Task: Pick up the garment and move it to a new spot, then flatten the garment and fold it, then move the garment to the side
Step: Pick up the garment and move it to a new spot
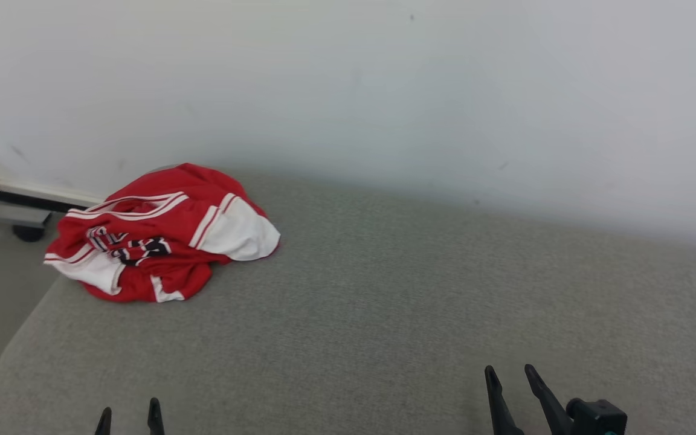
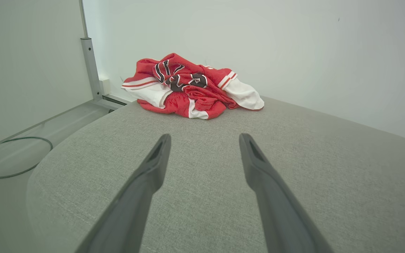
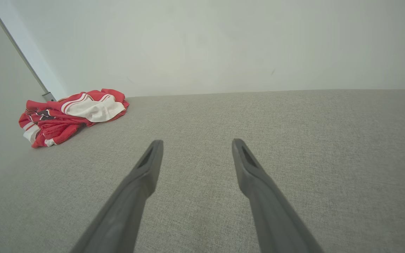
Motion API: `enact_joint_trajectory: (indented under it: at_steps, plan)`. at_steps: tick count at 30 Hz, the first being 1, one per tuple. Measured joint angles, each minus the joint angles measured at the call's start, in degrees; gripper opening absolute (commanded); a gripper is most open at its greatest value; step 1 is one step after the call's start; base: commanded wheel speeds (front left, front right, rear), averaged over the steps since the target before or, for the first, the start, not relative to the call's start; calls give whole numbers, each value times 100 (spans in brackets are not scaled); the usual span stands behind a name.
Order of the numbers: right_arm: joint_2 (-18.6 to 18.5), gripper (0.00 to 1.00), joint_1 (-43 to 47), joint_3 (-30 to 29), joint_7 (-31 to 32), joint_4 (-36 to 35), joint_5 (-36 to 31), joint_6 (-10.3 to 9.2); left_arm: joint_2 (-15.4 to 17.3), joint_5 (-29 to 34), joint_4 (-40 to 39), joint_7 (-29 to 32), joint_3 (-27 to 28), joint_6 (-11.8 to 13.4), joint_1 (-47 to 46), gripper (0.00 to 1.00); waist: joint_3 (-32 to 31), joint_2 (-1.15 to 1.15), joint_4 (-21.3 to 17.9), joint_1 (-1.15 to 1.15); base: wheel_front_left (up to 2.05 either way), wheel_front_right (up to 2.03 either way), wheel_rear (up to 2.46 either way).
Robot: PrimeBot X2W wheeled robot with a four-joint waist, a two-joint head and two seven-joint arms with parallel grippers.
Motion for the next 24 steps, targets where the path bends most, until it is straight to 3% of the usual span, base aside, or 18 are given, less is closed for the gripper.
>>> enact_joint_trajectory:
  at_steps: [12, 24]
  plan:
    - [3, 100, -413, 514, 1, 116, 142, 0, 88, -18, -393, -1, 648, 209, 300, 100, 64, 0, 1111, 0, 0, 0, 0]
    - [4, 100, -710, 826, 2, 328, 155, 0, -30, -33, -735, -1, 826, 327, 578, 100, 360, 1, 1417, 0, 0, 0, 0]
